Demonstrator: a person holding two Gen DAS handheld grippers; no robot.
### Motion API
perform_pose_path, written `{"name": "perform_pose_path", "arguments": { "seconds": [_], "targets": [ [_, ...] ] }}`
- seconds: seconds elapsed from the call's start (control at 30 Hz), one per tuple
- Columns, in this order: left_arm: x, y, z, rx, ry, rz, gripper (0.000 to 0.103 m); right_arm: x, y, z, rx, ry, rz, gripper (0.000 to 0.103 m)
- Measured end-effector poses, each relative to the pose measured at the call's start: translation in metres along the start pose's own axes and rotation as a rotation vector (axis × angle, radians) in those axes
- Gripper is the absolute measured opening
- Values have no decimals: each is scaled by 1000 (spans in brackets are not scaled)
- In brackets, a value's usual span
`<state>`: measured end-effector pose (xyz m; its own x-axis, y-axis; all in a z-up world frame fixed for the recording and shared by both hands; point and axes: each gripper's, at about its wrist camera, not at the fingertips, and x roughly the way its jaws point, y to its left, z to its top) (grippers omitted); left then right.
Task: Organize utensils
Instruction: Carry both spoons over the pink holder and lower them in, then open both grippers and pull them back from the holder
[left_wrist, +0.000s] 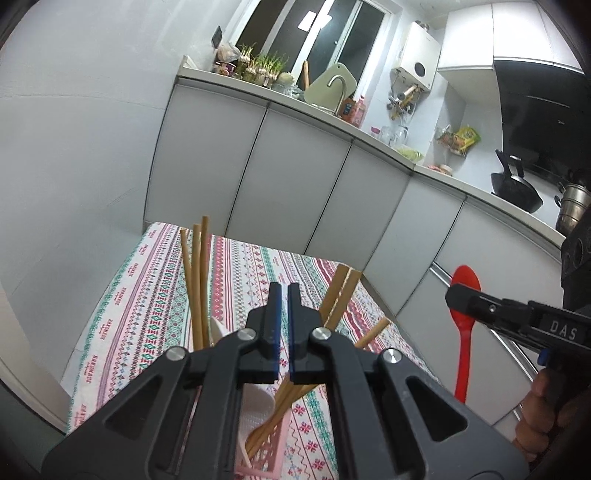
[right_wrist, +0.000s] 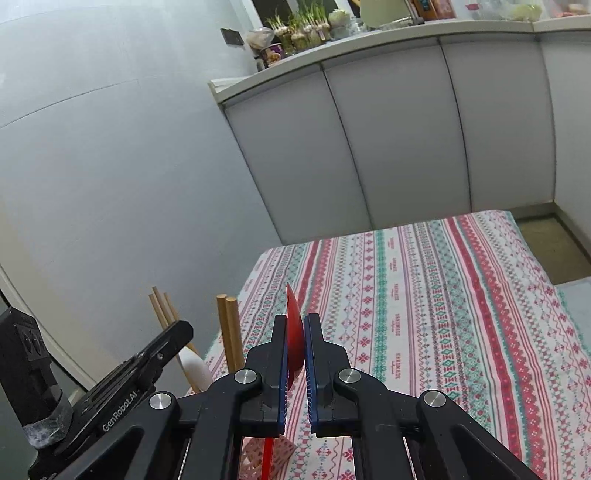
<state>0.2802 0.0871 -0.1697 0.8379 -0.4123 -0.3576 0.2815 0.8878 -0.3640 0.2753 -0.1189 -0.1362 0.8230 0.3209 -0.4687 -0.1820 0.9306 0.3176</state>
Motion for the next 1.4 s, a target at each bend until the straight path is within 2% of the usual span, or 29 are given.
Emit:
{"name": "perform_pose_path", "arguments": {
  "seconds": [0.07, 0.13, 0.2, 0.37, 0.53, 0.67, 0.87, 0.93, 1.17, 1.4],
  "targets": [
    [-6, -2, 5, 6, 19, 11, 6, -1, 3, 1, -5, -6, 3, 7],
    [-16, -1, 10, 3, 40, 34, 20, -1, 5, 1, -6, -11, 6, 7],
    [-24, 2, 12, -18, 71, 48, 28, 0, 9, 1, -13, -18, 7, 7],
    [-44, 13, 15, -53, 149, 94, 31, 3, 23, 0, -39, -37, 12, 7],
    [-54, 20, 16, -43, 213, 168, 41, 8, 46, 1, -93, -80, 19, 7],
    [-50, 32, 8, -25, 300, 253, 42, 16, 63, -1, -130, -118, 5, 7],
    [-39, 46, -7, -12, 407, 338, 45, 34, 74, 0, -141, -173, -31, 7],
    [-36, 48, -12, -1, 432, 348, 50, 41, 75, 0, -142, -196, -48, 7],
    [-26, 52, -16, -2, 474, 340, 51, 64, 87, -9, -220, -270, -107, 7],
    [-24, 54, -19, -14, 487, 337, 52, 84, 95, -21, -282, -261, -121, 7]
  ]
}}
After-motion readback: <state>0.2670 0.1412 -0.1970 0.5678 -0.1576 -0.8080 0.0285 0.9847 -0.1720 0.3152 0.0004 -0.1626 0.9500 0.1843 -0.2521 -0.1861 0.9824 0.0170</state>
